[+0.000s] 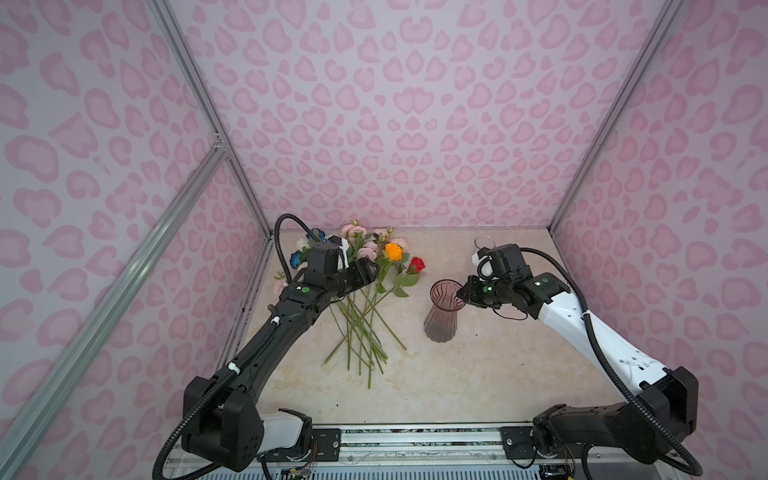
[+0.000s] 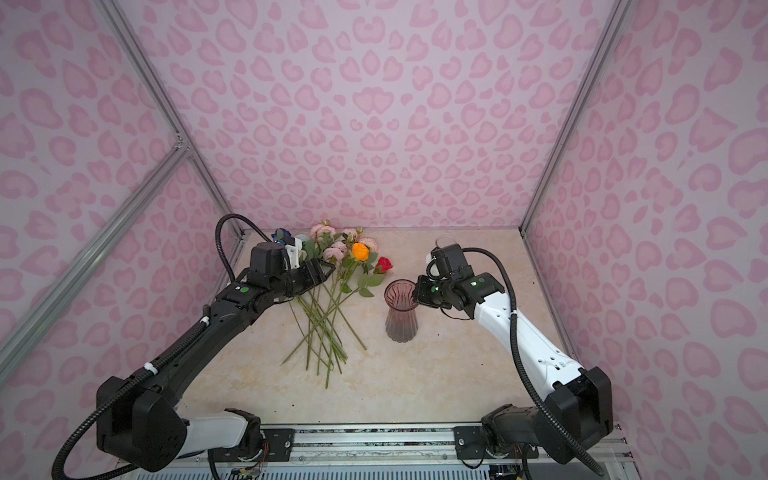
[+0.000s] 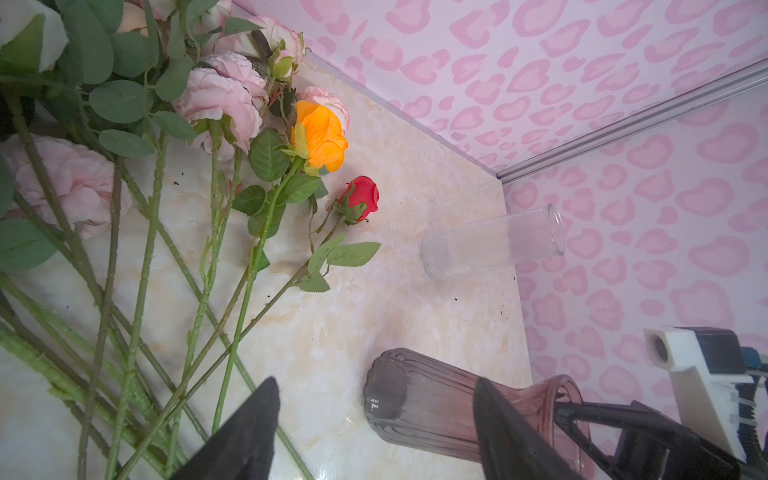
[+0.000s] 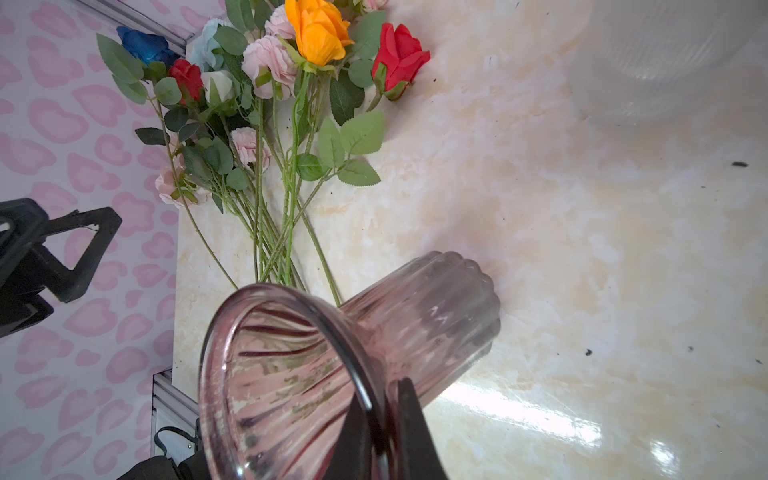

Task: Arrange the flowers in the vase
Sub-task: 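Slide the pink vase nearer with right gripper while left gripper moves over stems, then lower the left gripper and grasp the orange rose stem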

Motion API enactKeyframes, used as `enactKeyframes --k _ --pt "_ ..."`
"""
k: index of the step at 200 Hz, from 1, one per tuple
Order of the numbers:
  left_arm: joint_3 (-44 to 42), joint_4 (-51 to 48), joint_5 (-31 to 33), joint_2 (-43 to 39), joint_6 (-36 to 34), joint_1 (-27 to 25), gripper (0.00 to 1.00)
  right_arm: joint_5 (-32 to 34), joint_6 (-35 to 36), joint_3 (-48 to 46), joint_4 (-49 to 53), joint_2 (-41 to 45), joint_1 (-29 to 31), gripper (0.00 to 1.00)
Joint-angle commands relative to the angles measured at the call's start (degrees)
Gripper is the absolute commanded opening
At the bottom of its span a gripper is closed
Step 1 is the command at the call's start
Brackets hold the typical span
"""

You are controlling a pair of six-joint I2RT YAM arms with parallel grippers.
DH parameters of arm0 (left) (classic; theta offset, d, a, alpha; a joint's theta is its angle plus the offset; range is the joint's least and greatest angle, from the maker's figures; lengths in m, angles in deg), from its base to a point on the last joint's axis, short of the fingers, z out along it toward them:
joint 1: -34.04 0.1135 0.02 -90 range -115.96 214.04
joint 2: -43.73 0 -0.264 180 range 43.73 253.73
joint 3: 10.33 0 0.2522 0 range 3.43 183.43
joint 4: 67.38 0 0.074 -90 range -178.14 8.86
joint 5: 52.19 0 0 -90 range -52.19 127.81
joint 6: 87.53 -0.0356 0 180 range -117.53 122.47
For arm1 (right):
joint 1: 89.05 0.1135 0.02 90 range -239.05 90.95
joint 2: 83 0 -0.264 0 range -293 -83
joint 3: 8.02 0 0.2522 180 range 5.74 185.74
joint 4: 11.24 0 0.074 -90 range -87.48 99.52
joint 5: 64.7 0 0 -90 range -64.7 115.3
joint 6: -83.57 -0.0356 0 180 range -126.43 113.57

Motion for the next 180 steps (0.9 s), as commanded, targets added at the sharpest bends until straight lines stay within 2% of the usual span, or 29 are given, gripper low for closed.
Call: enactKeyframes --k 1,11,30,47,71,81,98,120,129,149,180 --pt "1.24 -1.49 1.48 0.92 -2.66 0.02 0.75 0.17 1.4 0.1 -0.1 0.01 -0.16 0.21" --pt "1.85 -2.4 2.36 1.43 -3.64 0.02 0.75 0.6 2.0 0.45 0.46 0.27 -0.34 0.27" --pt "2.52 -4.14 4.4 2.53 -4.93 0.02 0.75 2.58 3.82 0.48 1.48 1.41 -0.58 0.31" --pt "2.8 -5.49 7.15 3.44 -4.97 0.02 0.75 3.22 5.56 0.7 2.61 2.39 -1.94 0.33" --pt "1.63 -6.52 11.71 4.2 -4.53 -0.57 0.69 4.37 7.1 0.18 2.28 6.26 -4.25 0.34" --pt "0.59 -6.95 13.51 4.58 -4.1 -1.08 0.65 6.24 7.61 -0.33 1.85 8.27 -4.3 0.34" --pt "-1.59 -7.19 15.13 6.01 -4.2 -2.94 0.52 7.79 7.34 -2.88 -1.15 11.65 -4.25 0.32" --pt "-0.97 -11.44 21.21 10.44 -7.08 -7.53 0.33 7.67 6.79 -6.13 -4.51 14.7 -4.23 0.27" --pt "-0.38 -13.82 23.64 12.15 -7.46 -8.84 0.3 7.63 7.04 -6.57 -4.79 15.35 -4.16 0.26" --pt "-2.27 -14.55 26.27 13.81 -7.38 -10.14 0.29 7.58 7.74 -7.74 -5.21 16.81 -4.23 0.25" --pt "-3.48 -13.51 24.19 16.86 -9.24 -11.89 0.31 8.18 7.93 -9.93 -6.41 19.23 -4.2 0.25"
